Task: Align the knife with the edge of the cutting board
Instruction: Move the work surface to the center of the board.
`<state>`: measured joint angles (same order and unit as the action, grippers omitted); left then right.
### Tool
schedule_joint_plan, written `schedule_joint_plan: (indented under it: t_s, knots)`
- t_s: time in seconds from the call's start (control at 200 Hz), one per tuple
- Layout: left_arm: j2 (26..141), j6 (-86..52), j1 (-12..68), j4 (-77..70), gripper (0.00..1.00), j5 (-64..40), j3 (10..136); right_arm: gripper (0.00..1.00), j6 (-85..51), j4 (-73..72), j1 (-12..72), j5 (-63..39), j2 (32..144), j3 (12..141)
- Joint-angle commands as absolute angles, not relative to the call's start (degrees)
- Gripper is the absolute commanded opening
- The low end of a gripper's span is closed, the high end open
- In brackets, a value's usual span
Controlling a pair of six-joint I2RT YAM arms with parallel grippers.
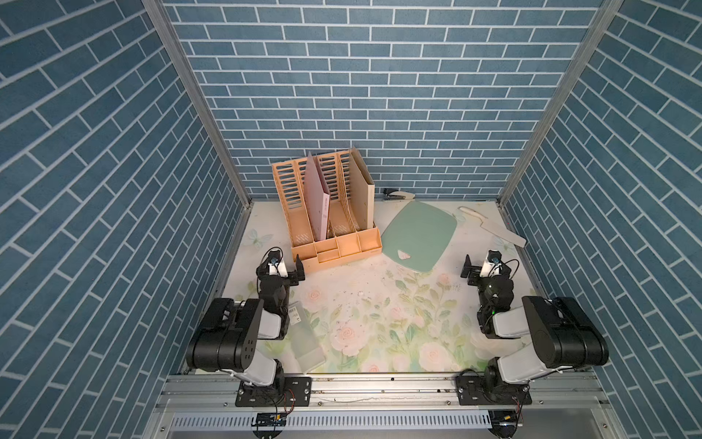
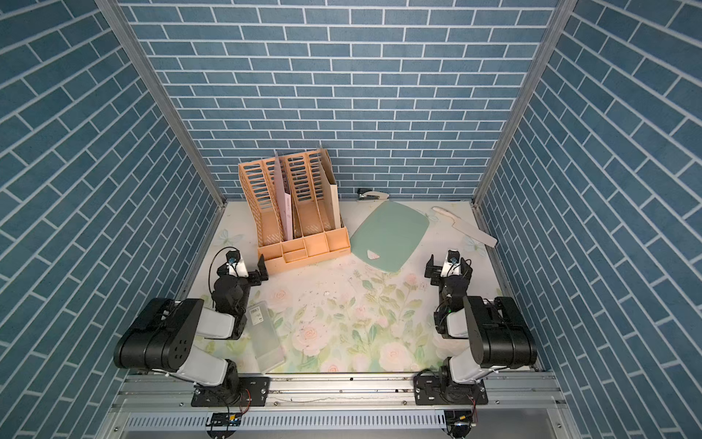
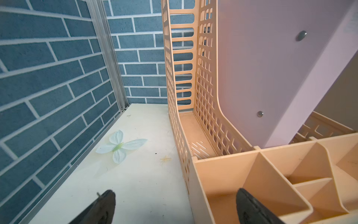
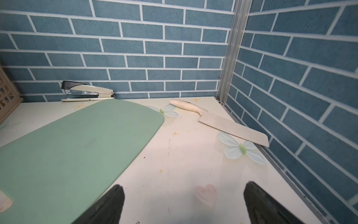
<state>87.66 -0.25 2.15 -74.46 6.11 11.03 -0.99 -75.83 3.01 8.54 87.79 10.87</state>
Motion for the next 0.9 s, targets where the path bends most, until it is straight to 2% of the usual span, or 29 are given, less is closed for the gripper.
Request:
schedule_joint_plan:
  t_s: [0.0,0.675,0.76,0.815,0.895]
  knots:
    - [87.4,-0.4,1.8,-75.7,1.0,5.6,11.6,1.0,0.4,-76.3,3.3,8.4,87.7,11.2]
    - [87.4,-0.4,1.9,-75.7,0.99,5.8,11.5,1.0,0.4,-76.2,3.3,8.4,87.8,11.2]
    - [85.4,-2.4,3.2,-74.5,1.0,15.1,11.5,1.0,0.3,-75.9,3.2,8.2,87.7,11.3]
    - [80.9,-3.8,3.7,-68.2,1.0,20.1,13.2,1.0,0.4,-76.0,3.2,8.3,87.7,11.3]
    - [74.5,-7.1,3.8,-50.6,1.0,21.6,19.7,1.0,-0.1,-74.5,3.3,9.9,85.4,11.2]
